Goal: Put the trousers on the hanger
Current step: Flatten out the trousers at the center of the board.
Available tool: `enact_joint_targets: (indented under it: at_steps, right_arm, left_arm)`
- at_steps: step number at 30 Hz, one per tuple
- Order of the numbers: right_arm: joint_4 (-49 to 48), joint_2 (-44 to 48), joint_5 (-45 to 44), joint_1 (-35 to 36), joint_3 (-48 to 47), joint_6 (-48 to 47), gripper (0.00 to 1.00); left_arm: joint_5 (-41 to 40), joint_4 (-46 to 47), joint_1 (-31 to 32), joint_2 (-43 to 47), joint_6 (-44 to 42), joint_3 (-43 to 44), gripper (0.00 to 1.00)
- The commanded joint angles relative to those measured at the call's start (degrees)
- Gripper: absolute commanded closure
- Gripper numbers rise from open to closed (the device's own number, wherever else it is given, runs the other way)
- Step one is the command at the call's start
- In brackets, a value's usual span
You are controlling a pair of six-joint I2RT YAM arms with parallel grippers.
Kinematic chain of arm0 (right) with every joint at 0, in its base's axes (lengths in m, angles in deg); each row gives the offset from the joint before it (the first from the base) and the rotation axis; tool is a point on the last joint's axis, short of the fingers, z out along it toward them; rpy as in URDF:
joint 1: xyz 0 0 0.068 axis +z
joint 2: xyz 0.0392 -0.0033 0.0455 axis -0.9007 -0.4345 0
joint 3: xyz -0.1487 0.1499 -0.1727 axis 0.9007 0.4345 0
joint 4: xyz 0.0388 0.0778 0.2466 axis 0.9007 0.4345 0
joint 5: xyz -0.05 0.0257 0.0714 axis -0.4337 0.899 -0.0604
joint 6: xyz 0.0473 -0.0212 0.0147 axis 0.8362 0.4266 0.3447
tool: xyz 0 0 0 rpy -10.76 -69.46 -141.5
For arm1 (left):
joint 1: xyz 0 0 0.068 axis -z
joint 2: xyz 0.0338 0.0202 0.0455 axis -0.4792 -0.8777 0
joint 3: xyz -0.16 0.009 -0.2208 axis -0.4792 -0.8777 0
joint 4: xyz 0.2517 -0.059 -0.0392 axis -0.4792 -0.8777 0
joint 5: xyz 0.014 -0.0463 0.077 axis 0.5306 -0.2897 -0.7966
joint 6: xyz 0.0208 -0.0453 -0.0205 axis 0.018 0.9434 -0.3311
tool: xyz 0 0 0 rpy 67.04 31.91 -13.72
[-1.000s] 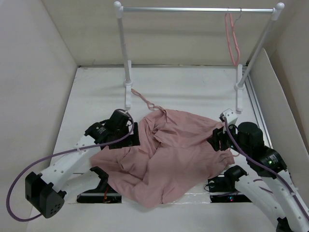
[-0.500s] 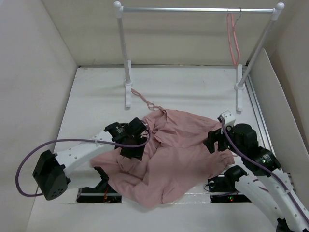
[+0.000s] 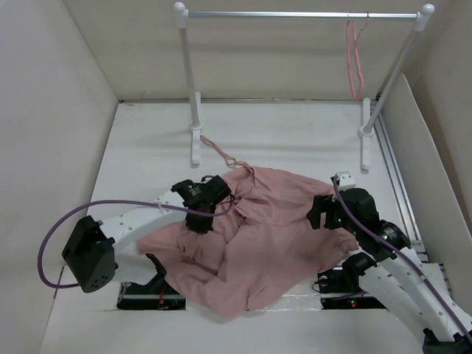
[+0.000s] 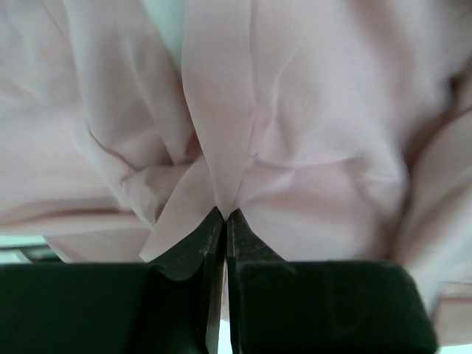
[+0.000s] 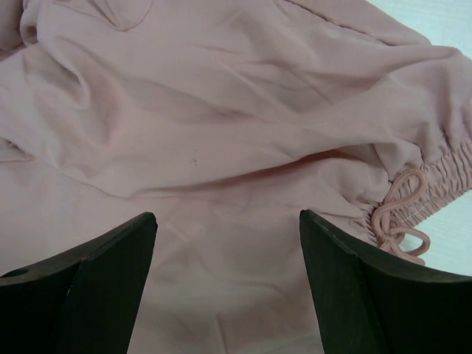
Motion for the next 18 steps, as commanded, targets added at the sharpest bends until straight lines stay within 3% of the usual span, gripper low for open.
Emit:
enact_joint_targets:
  at_steps: [1,2,3,4,5,6,9,12,18]
  right_arm:
    - [-10.62,-3.29,-1.70,0.68,2.39,2.29,0.27]
    - [-10.65,-3.32,-1.70,0.68,2.41,2.64,0.28]
    - [-11.70,-4.54,-1.78,0.68,3.11,3.34,0.35]
    - [-14.23,-5.94,-1.44,0.68,4.33,3.52,0.46]
    - [-15.65,-8.74,-1.09,0.68,4.78,3.70,0.65]
    - [-16.62,-10.07,-0.82,0.68,5.13,3.79,0.71]
    - [-18.48,-13.51,0.06,0.68,4.79,3.61,0.89]
    - [-16.72,-11.77,-0.38,0.68,3.56,3.35,0.99]
    - [-12.59,-2.62,-1.79,0.68,4.43,3.17,0.99]
  left_arm:
    - [-12.52,-5.94,0.07,-0.96,-0.13,15.02,1.00]
    - [-12.58,-5.98,0.07,-0.97,-0.14,15.10,1.00]
    - [-15.11,-7.89,-0.71,-3.76,-1.45,24.50,1.00]
    - [-19.74,-9.48,-0.72,-5.44,-2.42,30.07,1.00]
    - [-21.96,-12.89,-0.72,-7.46,-3.38,35.09,1.00]
    - [-23.90,-12.92,-0.72,-11.05,-7.92,44.97,1.00]
    - [-26.73,-12.83,-0.72,-15.28,-10.95,59.69,1.00]
    - [-29.80,-12.92,-0.72,-16.70,-10.95,63.17,1.00]
    - [-54.03,-12.75,1.74,-14.00,-10.61,62.75,1.00]
